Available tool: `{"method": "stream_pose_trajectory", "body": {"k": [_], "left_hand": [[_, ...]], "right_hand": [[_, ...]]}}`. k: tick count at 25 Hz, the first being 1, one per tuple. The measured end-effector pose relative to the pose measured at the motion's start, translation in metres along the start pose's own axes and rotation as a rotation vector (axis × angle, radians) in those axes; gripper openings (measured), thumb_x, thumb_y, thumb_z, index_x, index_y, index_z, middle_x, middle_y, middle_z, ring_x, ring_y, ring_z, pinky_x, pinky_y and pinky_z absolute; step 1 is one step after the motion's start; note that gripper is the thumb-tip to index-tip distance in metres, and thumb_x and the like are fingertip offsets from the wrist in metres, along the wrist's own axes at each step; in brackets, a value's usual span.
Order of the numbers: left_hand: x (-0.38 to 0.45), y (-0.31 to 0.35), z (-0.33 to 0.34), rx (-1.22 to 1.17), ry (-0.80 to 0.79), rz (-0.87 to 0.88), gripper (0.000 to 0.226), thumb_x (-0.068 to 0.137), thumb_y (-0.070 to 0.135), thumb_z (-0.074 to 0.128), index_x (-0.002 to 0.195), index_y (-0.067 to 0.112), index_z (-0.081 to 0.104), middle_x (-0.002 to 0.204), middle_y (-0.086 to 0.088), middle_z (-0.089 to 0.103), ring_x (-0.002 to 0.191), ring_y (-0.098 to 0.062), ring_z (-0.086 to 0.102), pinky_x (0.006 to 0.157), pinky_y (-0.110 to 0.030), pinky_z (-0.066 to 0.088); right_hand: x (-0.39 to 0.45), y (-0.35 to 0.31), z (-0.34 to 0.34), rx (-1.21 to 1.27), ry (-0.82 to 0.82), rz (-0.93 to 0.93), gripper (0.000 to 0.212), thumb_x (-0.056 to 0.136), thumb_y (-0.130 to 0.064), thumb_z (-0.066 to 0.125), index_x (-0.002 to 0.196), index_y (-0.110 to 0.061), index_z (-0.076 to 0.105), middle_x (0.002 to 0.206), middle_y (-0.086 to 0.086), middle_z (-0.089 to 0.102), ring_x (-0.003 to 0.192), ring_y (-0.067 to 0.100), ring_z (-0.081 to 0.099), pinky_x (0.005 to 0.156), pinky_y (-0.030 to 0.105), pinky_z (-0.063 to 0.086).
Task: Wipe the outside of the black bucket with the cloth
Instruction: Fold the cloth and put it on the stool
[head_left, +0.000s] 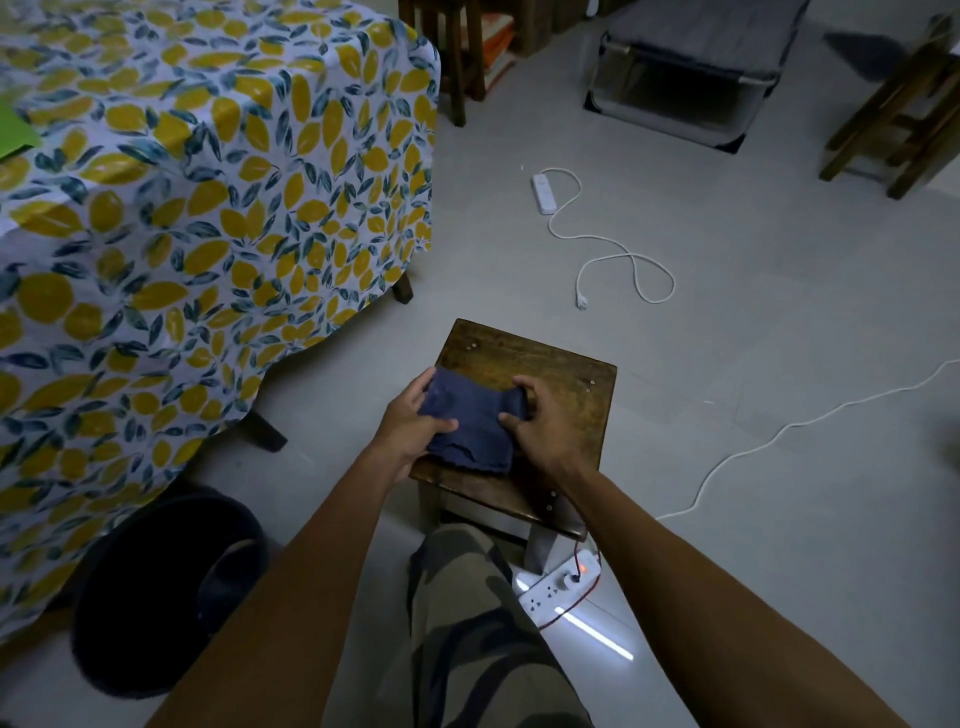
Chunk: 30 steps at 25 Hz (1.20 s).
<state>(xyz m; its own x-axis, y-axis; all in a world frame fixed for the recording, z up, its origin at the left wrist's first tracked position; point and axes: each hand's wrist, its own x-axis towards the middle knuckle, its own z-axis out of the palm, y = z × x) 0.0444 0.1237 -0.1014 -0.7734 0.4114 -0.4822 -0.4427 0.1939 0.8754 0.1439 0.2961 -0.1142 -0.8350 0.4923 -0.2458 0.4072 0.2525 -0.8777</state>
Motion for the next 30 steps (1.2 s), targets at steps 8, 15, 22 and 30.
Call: {"method": "stream_pose_trajectory", "body": {"k": [8, 15, 22, 30], "left_hand": [[0.005, -0.011, 0.003, 0.711, 0.047, 0.386, 0.069, 0.082, -0.003, 0.069, 0.143, 0.024, 0.051, 0.147, -0.003, 0.047, 0.134, -0.020, 0.045, 0.104, -0.017, 0.035], [0.007, -0.014, -0.005, 1.550, -0.119, 0.312, 0.079, 0.093, 0.068, 0.038, 0.157, 0.034, 0.007, 0.166, 0.003, -0.013, 0.153, -0.028, -0.003, 0.114, -0.058, 0.020], [0.003, -0.018, -0.006, 1.627, -0.195, 0.209, 0.099, 0.080, 0.086, 0.019, 0.153, 0.033, -0.021, 0.163, -0.001, -0.026, 0.152, -0.031, -0.014, 0.117, -0.062, 0.015], [-0.001, -0.008, -0.002, 1.615, -0.130, 0.163, 0.096, 0.079, 0.089, 0.017, 0.154, 0.037, -0.014, 0.165, 0.000, -0.019, 0.153, -0.030, -0.010, 0.117, -0.062, 0.012]], "right_hand": [[-0.008, 0.004, 0.005, -0.275, 0.026, -0.103, 0.052, 0.085, -0.025, 0.072, 0.130, -0.033, 0.046, 0.133, 0.004, 0.052, 0.118, 0.022, 0.052, 0.099, 0.036, 0.047], [-0.008, 0.002, 0.004, -0.979, -0.108, -0.141, 0.060, 0.098, -0.055, 0.035, 0.152, -0.037, 0.014, 0.164, 0.013, 0.003, 0.146, 0.046, 0.007, 0.113, 0.062, 0.021], [-0.005, 0.011, 0.001, -1.084, -0.218, -0.101, 0.063, 0.097, -0.064, 0.009, 0.151, -0.041, -0.014, 0.164, 0.010, -0.015, 0.147, 0.046, -0.013, 0.113, 0.070, 0.000], [0.001, -0.008, -0.004, -1.075, -0.220, -0.072, 0.061, 0.098, -0.062, 0.016, 0.153, -0.039, 0.003, 0.164, 0.012, -0.001, 0.147, 0.048, 0.001, 0.113, 0.065, 0.016]]}}
